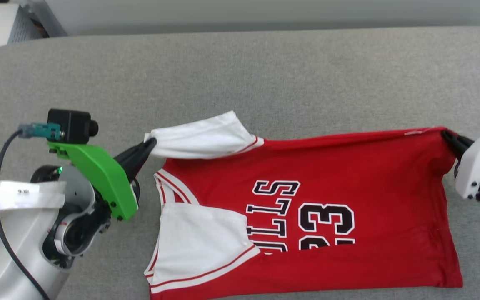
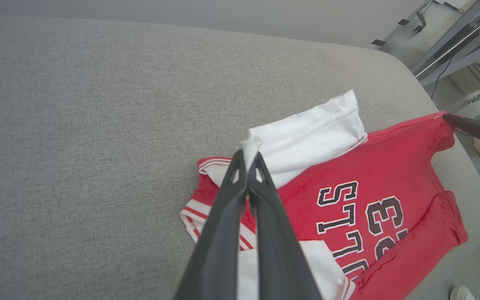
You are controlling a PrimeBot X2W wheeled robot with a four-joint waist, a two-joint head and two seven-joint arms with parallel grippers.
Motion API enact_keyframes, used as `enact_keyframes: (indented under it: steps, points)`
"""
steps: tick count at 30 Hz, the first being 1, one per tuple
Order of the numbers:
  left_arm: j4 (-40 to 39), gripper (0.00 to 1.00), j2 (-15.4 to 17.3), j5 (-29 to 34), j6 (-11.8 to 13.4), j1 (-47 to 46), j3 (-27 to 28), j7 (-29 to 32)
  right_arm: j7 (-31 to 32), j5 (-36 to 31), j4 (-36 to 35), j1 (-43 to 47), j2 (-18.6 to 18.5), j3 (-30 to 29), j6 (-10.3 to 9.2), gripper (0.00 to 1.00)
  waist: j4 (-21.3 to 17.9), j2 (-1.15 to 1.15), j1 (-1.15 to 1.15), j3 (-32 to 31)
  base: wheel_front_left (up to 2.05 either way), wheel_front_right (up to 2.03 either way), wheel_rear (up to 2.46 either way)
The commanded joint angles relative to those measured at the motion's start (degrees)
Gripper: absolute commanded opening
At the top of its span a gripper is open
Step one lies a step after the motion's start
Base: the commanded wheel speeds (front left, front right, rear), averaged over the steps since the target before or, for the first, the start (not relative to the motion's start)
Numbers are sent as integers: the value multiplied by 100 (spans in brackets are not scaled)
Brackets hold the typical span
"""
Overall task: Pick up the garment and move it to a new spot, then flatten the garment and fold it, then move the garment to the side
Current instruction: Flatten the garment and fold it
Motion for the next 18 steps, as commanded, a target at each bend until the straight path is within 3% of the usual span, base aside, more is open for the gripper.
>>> enact_keyframes:
  steps: [1,18]
  points:
    - [-2,0,27,-73,44,186,8,-51,-54,30,-74,176,-36,29,-5,0,-28,0,0,-288,0,0,0]
    - [-256,0,288,-112,380,1608,-317,-39,-338,370,-1018,1876,-306,-27,-5,0,58,0,0,-695,0,0,0]
